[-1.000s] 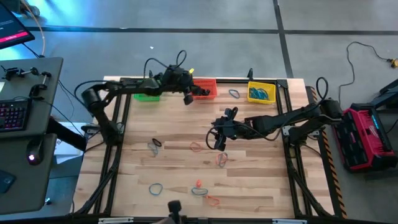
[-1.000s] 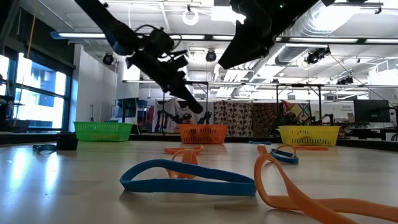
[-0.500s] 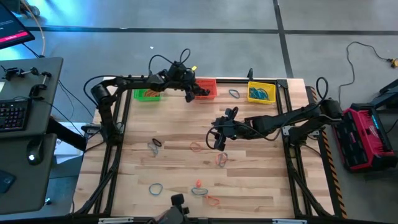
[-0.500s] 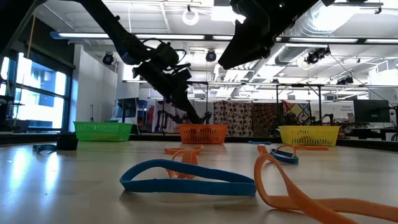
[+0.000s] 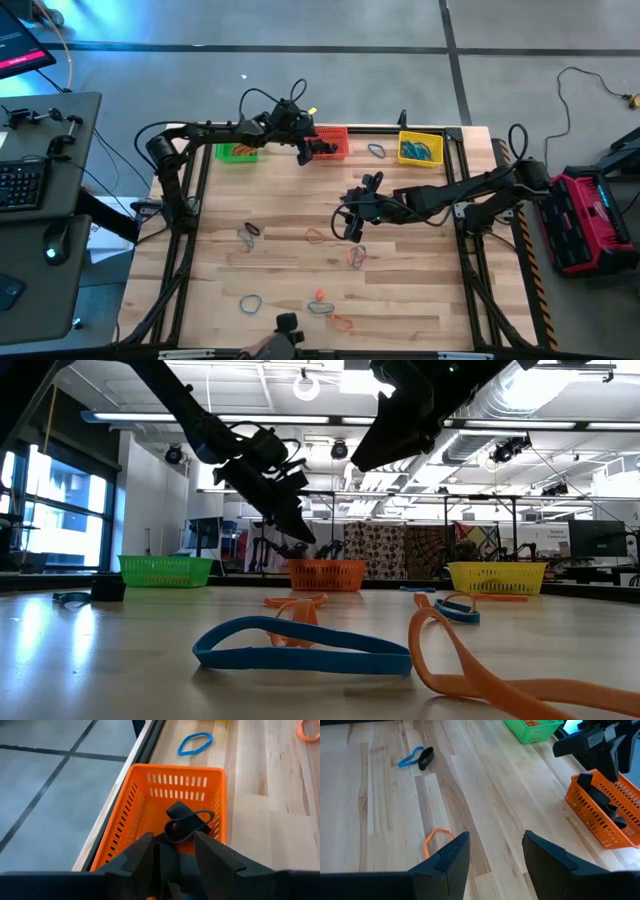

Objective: Sort rubber bands into baskets
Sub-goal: Put the orange rubber band into the green bin

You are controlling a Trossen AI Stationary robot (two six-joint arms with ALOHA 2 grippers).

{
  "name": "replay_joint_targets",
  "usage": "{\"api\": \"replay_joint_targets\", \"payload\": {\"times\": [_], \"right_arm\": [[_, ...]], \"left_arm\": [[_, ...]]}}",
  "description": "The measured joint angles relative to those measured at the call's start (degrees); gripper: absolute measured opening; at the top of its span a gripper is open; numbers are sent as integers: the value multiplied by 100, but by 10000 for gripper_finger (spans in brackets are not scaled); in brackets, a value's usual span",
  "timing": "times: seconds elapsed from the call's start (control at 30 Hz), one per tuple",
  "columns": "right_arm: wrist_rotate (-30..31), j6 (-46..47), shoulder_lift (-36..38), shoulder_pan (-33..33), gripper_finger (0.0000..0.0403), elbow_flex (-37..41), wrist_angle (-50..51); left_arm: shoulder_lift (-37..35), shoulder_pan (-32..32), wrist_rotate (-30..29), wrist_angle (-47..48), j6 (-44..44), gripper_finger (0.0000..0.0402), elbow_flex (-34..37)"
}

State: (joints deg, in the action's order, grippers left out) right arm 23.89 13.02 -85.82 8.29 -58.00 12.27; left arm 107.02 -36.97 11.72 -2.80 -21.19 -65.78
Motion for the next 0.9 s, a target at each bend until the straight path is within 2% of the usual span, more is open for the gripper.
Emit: {"api": "replay_joint_targets", "payload": {"times": [0.17, 0.27, 0.47, 0.6, 0.77, 0.9], "right_arm": [[-1, 4, 0, 0, 171, 0, 3], [0, 59, 0, 0, 171, 0, 94], [-3, 305, -27, 0, 171, 0, 250], [-214, 326, -185, 7, 171, 0, 189], [-281, 315, -437, 11, 171, 0, 80], [-286, 304, -505, 18, 171, 0, -31]], "left_arm": [[-65, 23, 14, 4, -104, 123, 50], [-240, 40, 270, -228, -66, 101, 204], [-921, 239, 430, -2128, 480, 52, 1362], [-1553, 521, 429, -2845, 601, 37, 2245], [-2311, 1137, 720, -2757, 604, 35, 3068], [-2647, 1813, 770, -2353, 607, 35, 3398]]}}
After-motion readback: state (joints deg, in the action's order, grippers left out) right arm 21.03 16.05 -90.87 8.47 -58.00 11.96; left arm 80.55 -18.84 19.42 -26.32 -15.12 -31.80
